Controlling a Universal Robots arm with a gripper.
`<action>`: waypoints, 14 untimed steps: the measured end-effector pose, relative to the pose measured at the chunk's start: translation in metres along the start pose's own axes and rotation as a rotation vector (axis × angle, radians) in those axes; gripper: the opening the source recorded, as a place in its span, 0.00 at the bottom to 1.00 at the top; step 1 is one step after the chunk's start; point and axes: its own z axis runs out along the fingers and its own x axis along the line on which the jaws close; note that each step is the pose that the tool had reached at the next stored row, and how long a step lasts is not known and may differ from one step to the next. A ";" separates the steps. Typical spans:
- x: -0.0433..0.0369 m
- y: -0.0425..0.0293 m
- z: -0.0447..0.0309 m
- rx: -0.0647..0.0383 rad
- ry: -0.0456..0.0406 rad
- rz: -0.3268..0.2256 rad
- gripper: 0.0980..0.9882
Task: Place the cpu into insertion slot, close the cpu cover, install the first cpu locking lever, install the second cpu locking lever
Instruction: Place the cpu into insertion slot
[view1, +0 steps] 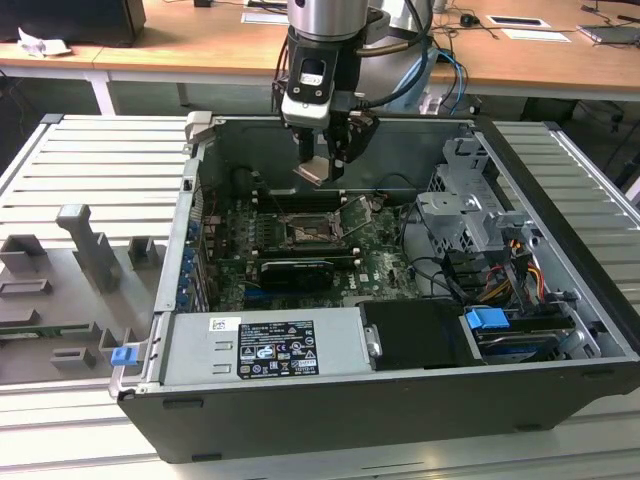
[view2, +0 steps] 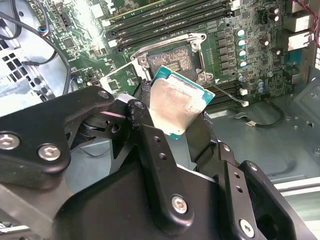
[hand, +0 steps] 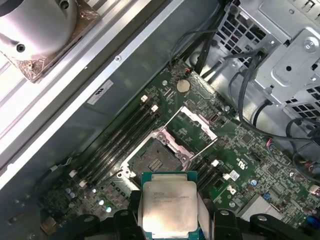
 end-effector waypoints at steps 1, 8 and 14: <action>0.0000 0.0000 0.0000 0.000 -0.0008 0.010 0.48; 0.0000 0.0000 0.0003 -0.001 -0.0044 0.056 0.48; 0.0000 -0.0001 0.0007 -0.002 -0.0088 0.110 0.48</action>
